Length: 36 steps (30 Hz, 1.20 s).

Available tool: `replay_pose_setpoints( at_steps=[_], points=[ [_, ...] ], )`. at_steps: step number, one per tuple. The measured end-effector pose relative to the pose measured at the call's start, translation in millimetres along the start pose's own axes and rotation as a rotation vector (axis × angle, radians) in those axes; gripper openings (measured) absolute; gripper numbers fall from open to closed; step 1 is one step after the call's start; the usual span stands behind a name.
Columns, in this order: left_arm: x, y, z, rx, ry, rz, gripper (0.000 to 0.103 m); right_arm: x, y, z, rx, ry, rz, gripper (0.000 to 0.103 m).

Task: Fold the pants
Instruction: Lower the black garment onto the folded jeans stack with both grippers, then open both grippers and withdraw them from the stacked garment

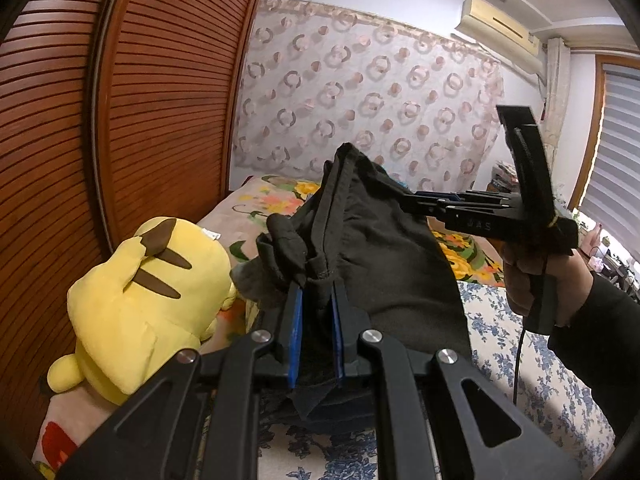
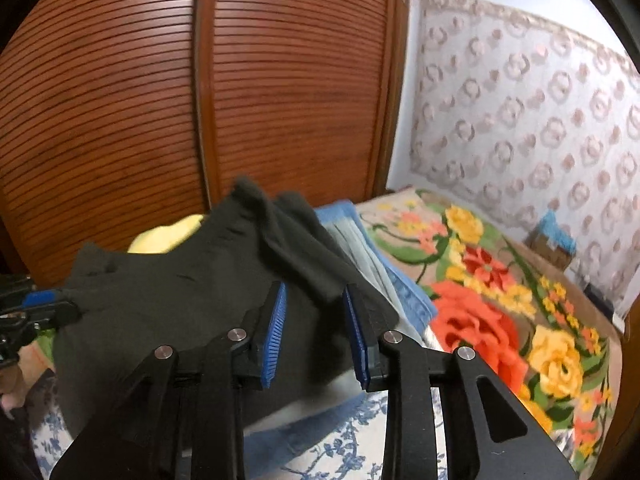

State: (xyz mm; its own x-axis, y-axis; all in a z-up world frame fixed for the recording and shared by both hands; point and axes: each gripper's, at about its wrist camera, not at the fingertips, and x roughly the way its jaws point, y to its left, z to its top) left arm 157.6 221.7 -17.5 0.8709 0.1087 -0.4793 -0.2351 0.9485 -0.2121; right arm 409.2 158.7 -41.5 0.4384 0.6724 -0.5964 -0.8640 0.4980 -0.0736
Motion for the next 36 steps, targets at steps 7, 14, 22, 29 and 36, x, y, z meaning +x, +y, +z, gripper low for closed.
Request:
replay_pose_setpoints(
  at_steps=[7,14,22,29,36],
  points=[
    [5,4,-1,0.0,0.017,0.005,0.011,21,-28,-6,0.071,0.037,-0.034,0.028],
    [4,3,0,0.013,0.025,0.02,0.014,10,-23,-5,0.083,0.017,-0.048,0.028],
    [-7,2,0,0.042,0.02,0.039,0.031,-17,-3,-3,0.084,-0.026,-0.037,0.028],
    [-22,2,-1,0.059,0.018,0.026,0.041,-40,21,-7,0.071,-0.05,-0.012,0.028],
    [-39,-8,-7,0.106,0.028,0.036,0.048,-66,39,-19,0.084,-0.065,-0.005,0.028]
  ],
)
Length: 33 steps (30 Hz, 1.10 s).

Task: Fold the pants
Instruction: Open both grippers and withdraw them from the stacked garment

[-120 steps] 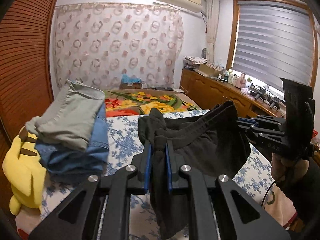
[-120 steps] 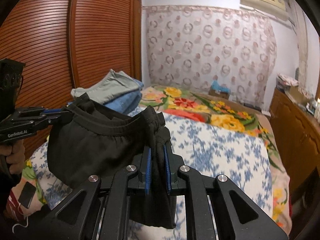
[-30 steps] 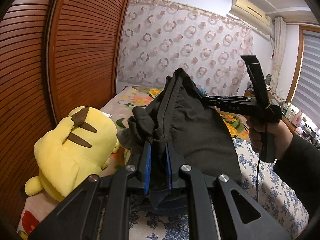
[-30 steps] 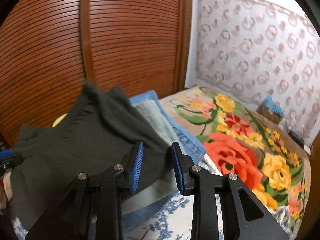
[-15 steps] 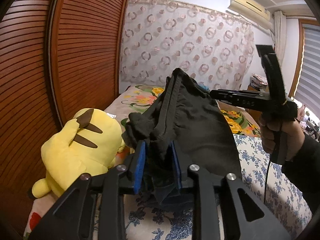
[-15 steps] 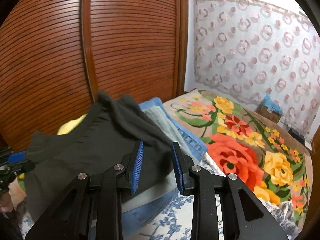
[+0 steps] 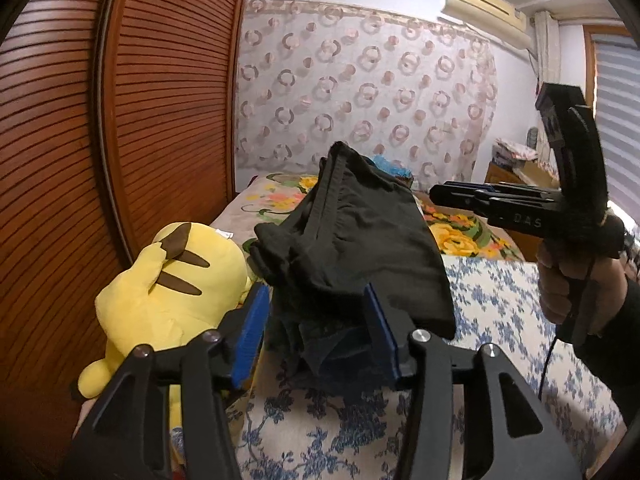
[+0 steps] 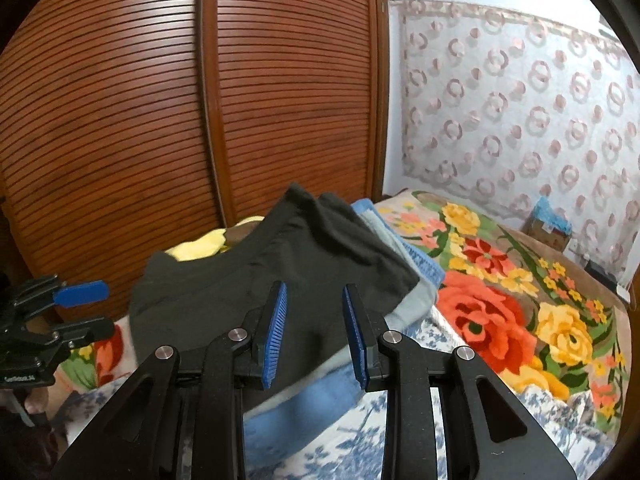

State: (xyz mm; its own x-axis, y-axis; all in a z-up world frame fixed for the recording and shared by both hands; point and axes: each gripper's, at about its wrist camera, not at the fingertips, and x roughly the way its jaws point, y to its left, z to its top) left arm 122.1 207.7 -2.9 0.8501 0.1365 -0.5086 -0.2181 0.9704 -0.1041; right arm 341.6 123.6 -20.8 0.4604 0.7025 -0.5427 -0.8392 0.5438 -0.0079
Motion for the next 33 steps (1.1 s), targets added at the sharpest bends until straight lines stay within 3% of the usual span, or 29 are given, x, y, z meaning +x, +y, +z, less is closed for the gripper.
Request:
replay_pose_setpoints(
  at_steps=[4,7,21,33],
  points=[
    [-10,-7,-3,0.018,-0.002,-0.013,0.051,-18,8,-12,0.017,-0.001,-0.015,0.028],
    [-19,-12,-6,0.022,-0.008,-0.032,0.059,-31,12,-21,0.022,-0.001,-0.035,0.028],
    [-49,-53,-25,0.111,0.013,-0.074,0.06,-113,21,-73,0.118,-0.04,-0.132,0.053],
    [-63,-106,-43,0.151,0.036,-0.237,0.06,-185,30,-126,0.192,-0.026,-0.306,0.07]
  ],
)
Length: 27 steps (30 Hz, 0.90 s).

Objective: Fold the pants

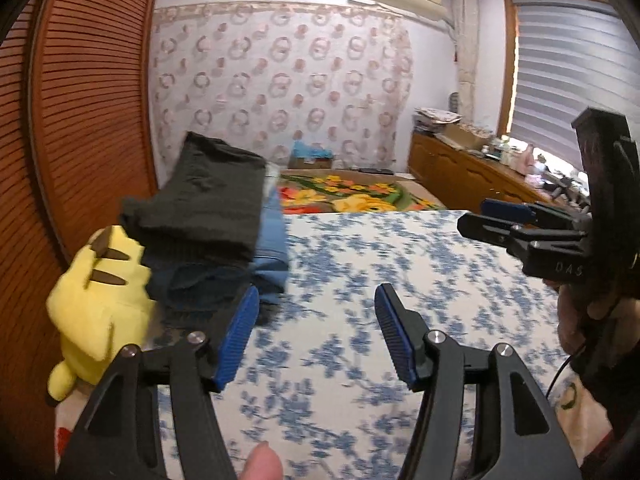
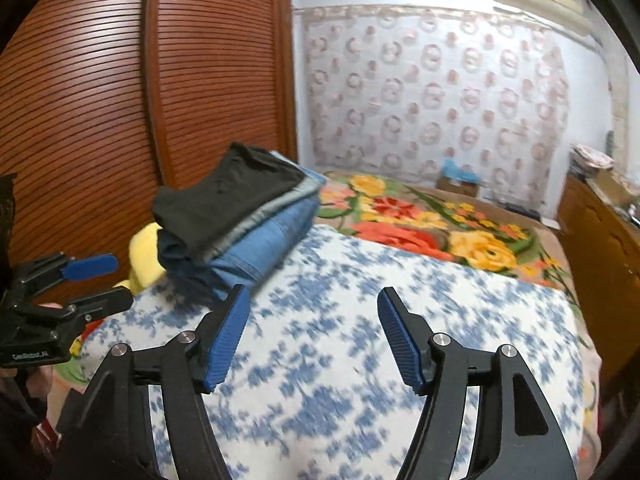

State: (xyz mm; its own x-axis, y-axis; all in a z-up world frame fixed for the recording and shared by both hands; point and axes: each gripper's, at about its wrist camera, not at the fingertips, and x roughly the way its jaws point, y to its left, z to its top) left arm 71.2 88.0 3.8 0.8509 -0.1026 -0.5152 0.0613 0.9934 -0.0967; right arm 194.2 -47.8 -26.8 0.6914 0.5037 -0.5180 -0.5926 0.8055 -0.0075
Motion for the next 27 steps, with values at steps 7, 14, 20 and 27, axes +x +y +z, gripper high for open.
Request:
replay_pose_setpoints(
  at_steps=[7,14,20,27],
  points=[
    [4,-20,0,0.008,0.016,0.055,0.06,-31,-13,-21,0.058,-0.011,-0.073,0.072],
    [4,-38,-4,0.02,0.031,0.028,0.06,-53,-20,-38,0.094,-0.016,-0.114,0.077],
    [2,-55,-4,0.023,0.033,0.003,0.06,-72,-29,-54,0.131,-0.018,-0.15,0.081],
    [-11,-69,5,0.029,-0.002,0.001,0.06,-101,-38,-58,0.164,-0.045,-0.21,0.083]
  ],
)
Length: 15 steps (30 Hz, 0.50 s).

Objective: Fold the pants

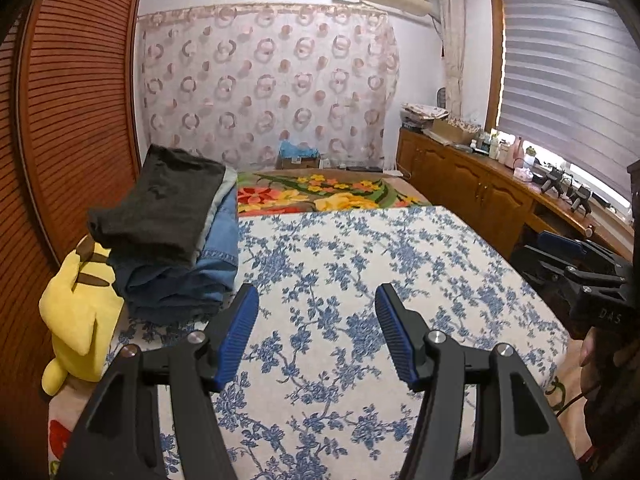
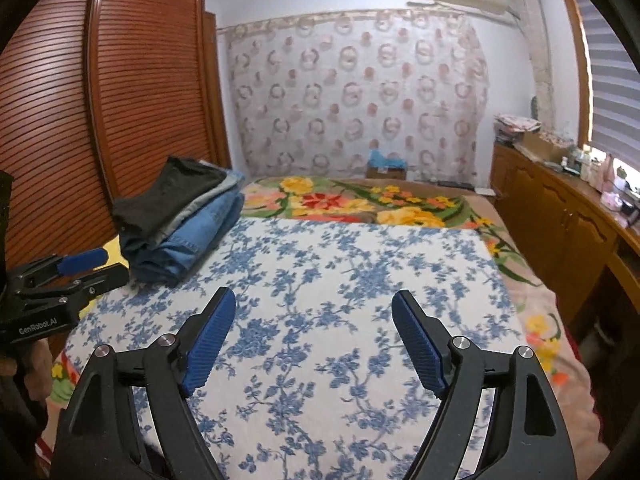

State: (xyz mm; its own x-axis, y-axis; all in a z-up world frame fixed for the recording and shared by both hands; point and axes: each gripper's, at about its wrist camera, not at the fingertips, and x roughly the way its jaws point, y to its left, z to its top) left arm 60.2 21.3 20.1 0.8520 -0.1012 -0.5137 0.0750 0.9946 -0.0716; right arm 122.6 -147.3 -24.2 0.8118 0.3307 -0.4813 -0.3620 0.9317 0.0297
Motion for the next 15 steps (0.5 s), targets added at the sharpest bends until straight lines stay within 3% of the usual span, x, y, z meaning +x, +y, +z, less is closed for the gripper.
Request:
replay_pose_setpoints(
  at_steps=[15],
  points=[
    [-26,-4,14,0.002,-0.056,0.04,0.06,-39,-9,14,0.022,-0.1,-0.069,0.087]
  ],
)
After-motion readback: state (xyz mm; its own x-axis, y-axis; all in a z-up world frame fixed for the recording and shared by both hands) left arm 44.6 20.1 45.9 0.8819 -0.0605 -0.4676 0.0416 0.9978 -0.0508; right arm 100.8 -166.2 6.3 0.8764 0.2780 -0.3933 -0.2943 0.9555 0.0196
